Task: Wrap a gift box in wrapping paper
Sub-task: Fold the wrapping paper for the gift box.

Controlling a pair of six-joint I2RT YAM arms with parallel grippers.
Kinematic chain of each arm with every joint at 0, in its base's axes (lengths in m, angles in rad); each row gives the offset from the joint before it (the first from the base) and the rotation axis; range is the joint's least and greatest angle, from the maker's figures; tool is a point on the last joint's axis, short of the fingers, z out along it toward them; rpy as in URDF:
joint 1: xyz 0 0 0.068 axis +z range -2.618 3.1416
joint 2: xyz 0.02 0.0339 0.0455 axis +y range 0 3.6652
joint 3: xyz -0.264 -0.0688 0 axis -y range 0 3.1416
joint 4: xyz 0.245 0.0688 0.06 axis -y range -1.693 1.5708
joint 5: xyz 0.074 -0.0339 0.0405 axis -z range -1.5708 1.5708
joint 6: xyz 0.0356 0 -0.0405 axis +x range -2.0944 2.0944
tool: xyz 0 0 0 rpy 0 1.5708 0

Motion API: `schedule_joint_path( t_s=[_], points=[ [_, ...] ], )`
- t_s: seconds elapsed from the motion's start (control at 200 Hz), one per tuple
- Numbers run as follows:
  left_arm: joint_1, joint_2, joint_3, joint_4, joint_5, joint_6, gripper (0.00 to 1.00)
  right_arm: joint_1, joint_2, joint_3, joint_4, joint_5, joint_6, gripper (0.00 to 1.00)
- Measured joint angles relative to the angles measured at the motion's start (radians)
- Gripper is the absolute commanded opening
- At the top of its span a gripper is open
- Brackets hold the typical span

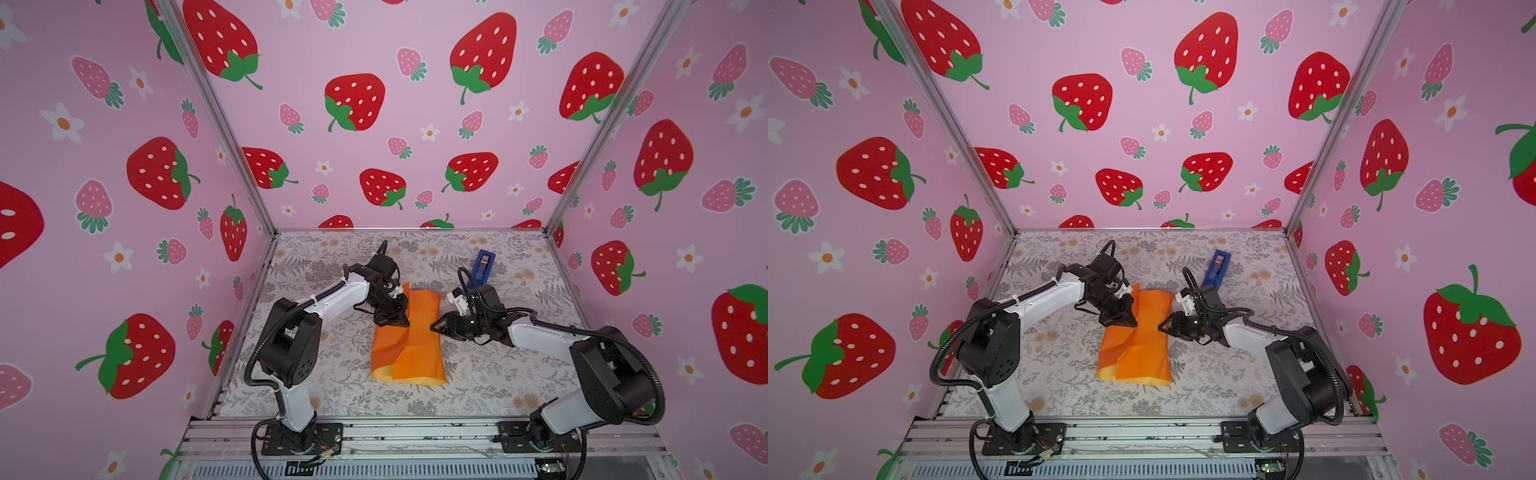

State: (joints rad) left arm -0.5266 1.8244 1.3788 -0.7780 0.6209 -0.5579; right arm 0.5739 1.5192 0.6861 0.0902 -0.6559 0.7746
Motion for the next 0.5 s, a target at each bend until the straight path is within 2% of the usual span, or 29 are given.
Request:
schedule_joint_path(
  t_s=[0.225,0.5],
  points=[
    [-0.054,0.000,0.087,-0.004,0.012,-0.031,0.00,0.000,0.001,0.000,0.000,-0.004,0.000,0.42],
    [-0.090,0.008,0.092,0.047,0.058,-0.091,0.00,0.000,0.004,0.000,0.004,-0.009,0.000,0.41]
  ],
)
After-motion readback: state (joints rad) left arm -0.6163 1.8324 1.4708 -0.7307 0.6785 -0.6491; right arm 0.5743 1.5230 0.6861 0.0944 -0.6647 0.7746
